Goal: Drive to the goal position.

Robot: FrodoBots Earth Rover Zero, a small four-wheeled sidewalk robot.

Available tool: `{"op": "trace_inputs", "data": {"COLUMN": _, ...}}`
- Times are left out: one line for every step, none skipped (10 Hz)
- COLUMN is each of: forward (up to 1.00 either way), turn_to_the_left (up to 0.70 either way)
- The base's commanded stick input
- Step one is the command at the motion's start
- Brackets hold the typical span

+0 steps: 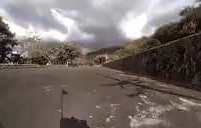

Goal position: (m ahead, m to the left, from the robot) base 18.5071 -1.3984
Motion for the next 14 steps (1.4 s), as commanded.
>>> {"op": "trace_inputs", "data": {"forward": 1.00, "turn_to_the_left": 0.00}}
{"op": "trace_inputs", "data": {"forward": 1.00, "turn_to_the_left": 0.00}}
{"op": "trace_inputs", "data": {"forward": 1.00, "turn_to_the_left": 0.00}}
{"op": "trace_inputs", "data": {"forward": 1.00, "turn_to_the_left": 0.00}}
{"op": "trace_inputs", "data": {"forward": 1.00, "turn_to_the_left": 0.00}}
{"op": "trace_inputs", "data": {"forward": 1.00, "turn_to_the_left": 0.00}}
{"op": "trace_inputs", "data": {"forward": 1.00, "turn_to_the_left": 0.00}}
{"op": "trace_inputs", "data": {"forward": 1.00, "turn_to_the_left": 0.00}}
{"op": "trace_inputs", "data": {"forward": 1.00, "turn_to_the_left": 0.00}}
{"op": "trace_inputs", "data": {"forward": 1.00, "turn_to_the_left": 0.02}}
{"op": "trace_inputs", "data": {"forward": 1.00, "turn_to_the_left": 0.04}}
{"op": "trace_inputs", "data": {"forward": 1.00, "turn_to_the_left": 0.05}}
{"op": "trace_inputs", "data": {"forward": 1.00, "turn_to_the_left": 0.05}}
{"op": "trace_inputs", "data": {"forward": 1.00, "turn_to_the_left": 0.00}}
